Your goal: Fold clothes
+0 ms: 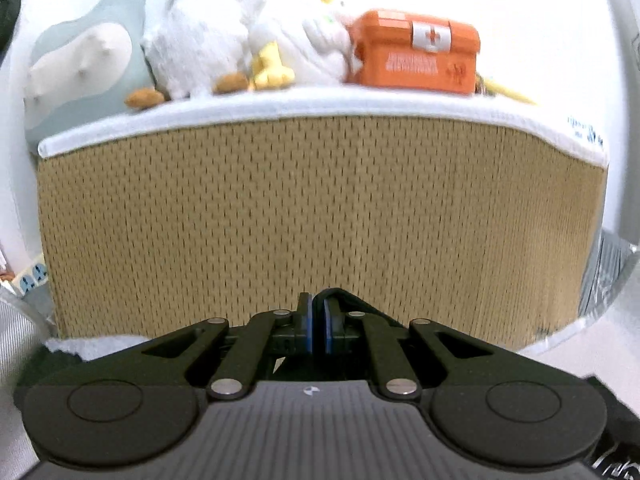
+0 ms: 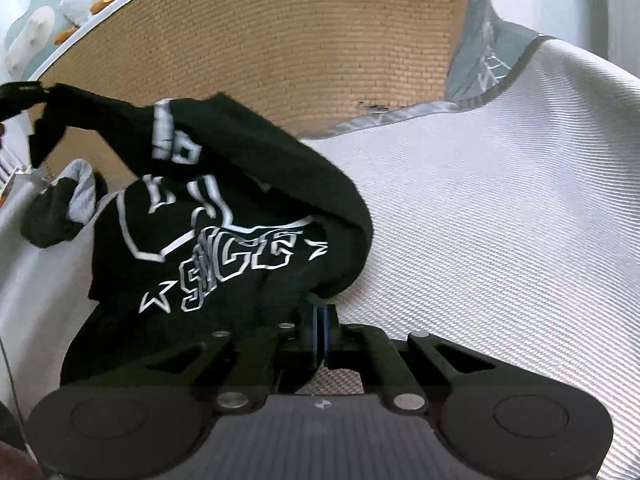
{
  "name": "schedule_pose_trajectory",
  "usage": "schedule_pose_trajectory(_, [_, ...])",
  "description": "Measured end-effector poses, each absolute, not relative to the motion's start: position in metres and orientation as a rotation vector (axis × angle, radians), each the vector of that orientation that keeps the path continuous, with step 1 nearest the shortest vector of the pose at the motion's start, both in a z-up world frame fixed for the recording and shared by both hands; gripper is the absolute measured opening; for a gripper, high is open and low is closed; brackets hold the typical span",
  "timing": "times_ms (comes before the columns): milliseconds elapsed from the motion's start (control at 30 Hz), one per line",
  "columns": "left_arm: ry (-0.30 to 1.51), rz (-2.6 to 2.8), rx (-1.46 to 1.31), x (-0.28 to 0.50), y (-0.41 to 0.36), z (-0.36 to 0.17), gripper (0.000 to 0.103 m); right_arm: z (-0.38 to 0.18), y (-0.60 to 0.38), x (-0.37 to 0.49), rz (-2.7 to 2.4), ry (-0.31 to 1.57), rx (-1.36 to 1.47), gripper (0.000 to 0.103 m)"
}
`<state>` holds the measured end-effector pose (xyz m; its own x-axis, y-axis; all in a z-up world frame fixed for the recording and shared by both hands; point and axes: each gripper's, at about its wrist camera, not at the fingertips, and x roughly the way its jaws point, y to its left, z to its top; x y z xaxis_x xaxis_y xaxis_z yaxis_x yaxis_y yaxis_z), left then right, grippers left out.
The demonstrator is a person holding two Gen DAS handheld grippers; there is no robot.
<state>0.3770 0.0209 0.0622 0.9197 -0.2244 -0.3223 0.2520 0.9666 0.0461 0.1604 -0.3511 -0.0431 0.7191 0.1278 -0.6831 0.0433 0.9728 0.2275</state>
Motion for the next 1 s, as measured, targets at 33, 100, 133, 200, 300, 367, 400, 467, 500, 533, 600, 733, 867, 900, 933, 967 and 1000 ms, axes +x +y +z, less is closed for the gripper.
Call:
schedule_pose_trajectory(33, [0.307,-0.246,0.085,0.377,0.02,0.067,0.007,-0.043,-0.352,0.161,0.042,0.769,0.234,0.004])
schedule_pose_trajectory(100, [0.298,-0.249,0.083,0.379,0.018,0.072,0.007,-0.043,-0.354,0.16,0.031,0.773,0.23,0.003])
schedule_pose_trajectory(133, [0.299,-0.254,0.081,0.381,0.016,0.073,0.007,-0.043,-0.357,0.159,0.026,0.776,0.229,0.003])
schedule_pose_trajectory(200, [0.292,-0.26,0.083,0.382,0.013,0.074,0.007,-0.042,-0.361,0.156,0.014,0.776,0.225,0.003])
schedule_pose_trajectory(300, [0.273,-0.26,0.082,0.38,0.01,0.078,0.007,-0.04,-0.367,0.152,-0.017,0.777,0.21,0.003])
schedule_pose_trajectory(367, [0.263,-0.26,0.08,0.38,0.01,0.083,0.007,-0.038,-0.37,0.15,-0.039,0.77,0.208,0.003])
schedule_pose_trajectory(400, [0.25,-0.257,0.077,0.381,0.01,0.089,0.007,-0.036,-0.373,0.15,-0.05,0.764,0.207,0.003])
schedule_pose_trajectory(467, [0.224,-0.249,0.072,0.384,0.011,0.101,0.007,-0.031,-0.378,0.15,-0.071,0.75,0.199,0.003])
schedule_pose_trajectory(500, [0.212,-0.245,0.069,0.385,0.012,0.107,0.007,-0.029,-0.38,0.149,-0.083,0.742,0.19,0.003])
schedule_pose_trajectory(533, [0.192,-0.238,0.062,0.386,0.014,0.116,0.007,-0.027,-0.383,0.149,-0.092,0.734,0.185,0.003])
schedule_pose_trajectory(600, [0.161,-0.226,0.045,0.388,0.019,0.132,0.007,-0.023,-0.389,0.149,-0.107,0.722,0.183,0.003])
schedule_pose_trajectory(733, [0.131,-0.207,0.029,0.394,0.028,0.153,0.007,-0.019,-0.397,0.148,-0.128,0.704,0.176,0.003])
schedule_pose_trajectory(867, [0.136,-0.201,0.057,0.399,0.03,0.158,0.007,-0.019,-0.402,0.145,-0.152,0.701,0.167,0.003])
schedule_pose_trajectory(900, [0.142,-0.203,0.051,0.401,0.029,0.158,0.007,-0.019,-0.405,0.143,-0.163,0.7,0.164,0.003])
schedule_pose_trajectory(933, [0.148,-0.206,0.044,0.402,0.029,0.158,0.007,-0.019,-0.408,0.141,-0.173,0.698,0.16,0.003])
schedule_pose_trajectory(967, [0.156,-0.211,0.046,0.403,0.026,0.158,0.007,-0.019,-0.412,0.14,-0.184,0.698,0.163,0.003])
schedule_pose_trajectory(1000, [0.16,-0.217,0.056,0.405,0.022,0.158,0.007,-0.019,-0.416,0.138,-0.196,0.698,0.17,0.003])
